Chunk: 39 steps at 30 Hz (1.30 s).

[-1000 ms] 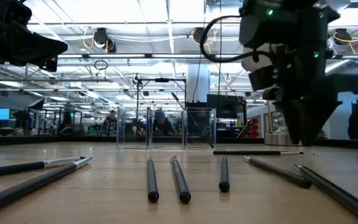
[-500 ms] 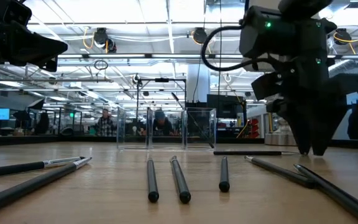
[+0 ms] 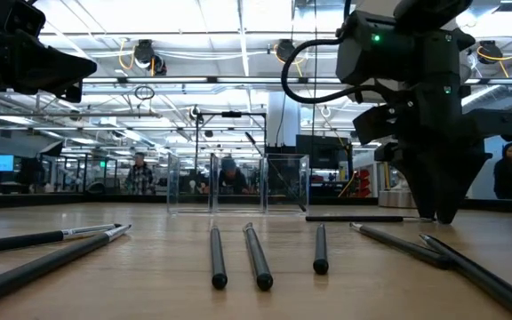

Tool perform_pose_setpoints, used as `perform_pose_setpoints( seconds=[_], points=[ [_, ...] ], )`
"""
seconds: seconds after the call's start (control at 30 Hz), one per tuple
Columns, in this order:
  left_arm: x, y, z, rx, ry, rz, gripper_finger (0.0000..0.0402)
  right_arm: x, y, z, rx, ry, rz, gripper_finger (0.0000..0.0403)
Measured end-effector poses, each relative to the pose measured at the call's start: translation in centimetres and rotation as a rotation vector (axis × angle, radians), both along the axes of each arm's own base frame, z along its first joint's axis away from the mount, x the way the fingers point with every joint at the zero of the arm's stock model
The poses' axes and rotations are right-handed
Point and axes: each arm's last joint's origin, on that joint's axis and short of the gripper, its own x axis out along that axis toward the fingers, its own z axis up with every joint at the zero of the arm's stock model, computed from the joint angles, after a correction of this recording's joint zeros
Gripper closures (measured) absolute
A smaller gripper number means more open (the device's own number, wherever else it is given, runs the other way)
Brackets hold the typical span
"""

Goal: Pick & Place Makeup Supplies
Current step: Put the makeup brush into the transparent organizer

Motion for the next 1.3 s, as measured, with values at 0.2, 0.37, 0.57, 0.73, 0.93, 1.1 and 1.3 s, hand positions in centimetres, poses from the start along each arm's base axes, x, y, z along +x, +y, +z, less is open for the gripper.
perform_pose_setpoints(
  seconds=[0.2,0.37,0.57,0.73,0.93,1.1,1.3],
  points=[
    [0.0,0.0,0.0,0.0,0.0,0.0,0.0371,0.1,0.0,-0.1,0.002,-0.014,-0.005,0.0304],
    [0.0,0.0,0.0,0.0,0.0,0.0,0.0371,0.2,0.0,-0.1,-0.001,-0.022,-0.01,0.0309],
    [0.0,0.0,0.0,0.0,0.0,0.0,0.0371,0.2,0.0,-0.2,-0.017,-0.028,-0.012,0.0308],
    [0.0,0.0,0.0,0.0,-0.001,0.0,0.0371,0.3,0.0,-0.2,-0.019,-0.03,-0.012,0.0315],
    [0.0,0.0,0.0,0.0,0.0,0.0,0.0371,0.0,-0.1,-0.7,-0.016,-0.053,-0.01,0.0344],
    [0.0,0.0,0.0,0.0,0.0,0.0,0.0371,-1.3,-0.3,-2.0,-0.019,-0.003,-0.029,0.0386],
    [0.0,0.0,0.0,0.0,0.0,0.0,0.0371,-2.3,-0.4,-2.7,-0.033,0.067,-0.051,0.0401]
  ],
)
